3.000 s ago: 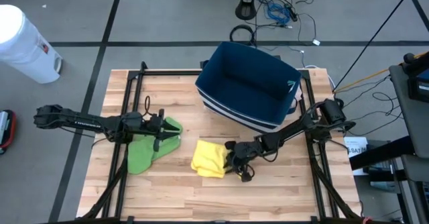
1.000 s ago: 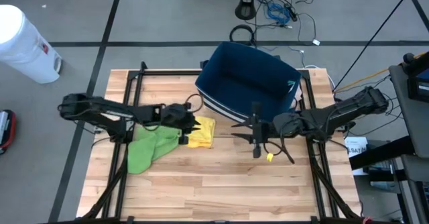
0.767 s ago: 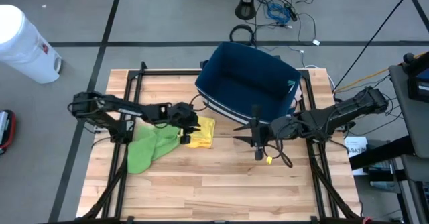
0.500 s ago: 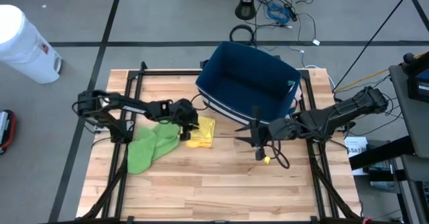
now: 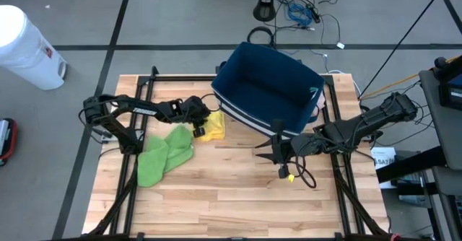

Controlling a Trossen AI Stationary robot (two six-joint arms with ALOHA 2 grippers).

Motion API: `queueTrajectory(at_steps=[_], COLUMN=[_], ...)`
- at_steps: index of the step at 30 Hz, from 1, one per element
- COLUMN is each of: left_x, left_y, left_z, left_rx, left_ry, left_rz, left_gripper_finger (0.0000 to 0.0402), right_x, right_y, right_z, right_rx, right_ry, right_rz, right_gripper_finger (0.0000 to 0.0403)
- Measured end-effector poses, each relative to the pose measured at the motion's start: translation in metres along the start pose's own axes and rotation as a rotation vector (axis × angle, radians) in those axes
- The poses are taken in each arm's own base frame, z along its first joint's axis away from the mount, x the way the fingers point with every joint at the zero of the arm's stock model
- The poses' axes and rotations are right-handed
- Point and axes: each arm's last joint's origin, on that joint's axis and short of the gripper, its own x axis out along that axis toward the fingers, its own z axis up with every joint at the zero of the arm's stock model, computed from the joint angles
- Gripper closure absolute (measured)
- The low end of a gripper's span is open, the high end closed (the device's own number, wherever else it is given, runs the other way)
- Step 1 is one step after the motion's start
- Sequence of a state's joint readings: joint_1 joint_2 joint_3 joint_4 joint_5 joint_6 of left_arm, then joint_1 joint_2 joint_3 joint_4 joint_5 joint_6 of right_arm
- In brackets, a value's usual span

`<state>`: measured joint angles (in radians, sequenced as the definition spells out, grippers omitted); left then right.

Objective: Fold towel
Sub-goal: Fold the yellow towel, then fold the green towel

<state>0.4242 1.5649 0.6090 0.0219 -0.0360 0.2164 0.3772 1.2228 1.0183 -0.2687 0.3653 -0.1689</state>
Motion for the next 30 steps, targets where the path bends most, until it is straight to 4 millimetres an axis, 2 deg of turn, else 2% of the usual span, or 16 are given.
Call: queueTrajectory(at_steps=[8,13,17,23,30], left_x=[-0.004,-0.010,-0.027,-0.057,-0.071], left_y=[0.013,0.015,0.015,0.002,-0.020], left_z=[0.003,0.022,0.047,0.070,0.062], left_rx=[-0.041,-0.048,-0.049,0.001,0.033], left_ry=[0.041,0.038,-0.002,-0.004,0.214], left_rz=[0.183,0.193,0.266,0.244,0.176], left_gripper_finger=[0.0308,0.0308,0.0308,0.0308,0.0308], right_x=[0.000,0.000,-0.001,-0.001,-0.002], right_y=[0.001,0.002,0.002,0.003,0.006], right_z=[0.000,-0.001,-0.003,-0.006,-0.008], right_rx=[-0.005,-0.009,-0.017,-0.013,-0.026], right_ry=[0.005,0.014,0.032,0.059,0.080], right_rz=[0.006,0.007,0.010,0.020,0.037], right_gripper_finger=[0.0303,0.0303,0.0303,0.0303,0.0303])
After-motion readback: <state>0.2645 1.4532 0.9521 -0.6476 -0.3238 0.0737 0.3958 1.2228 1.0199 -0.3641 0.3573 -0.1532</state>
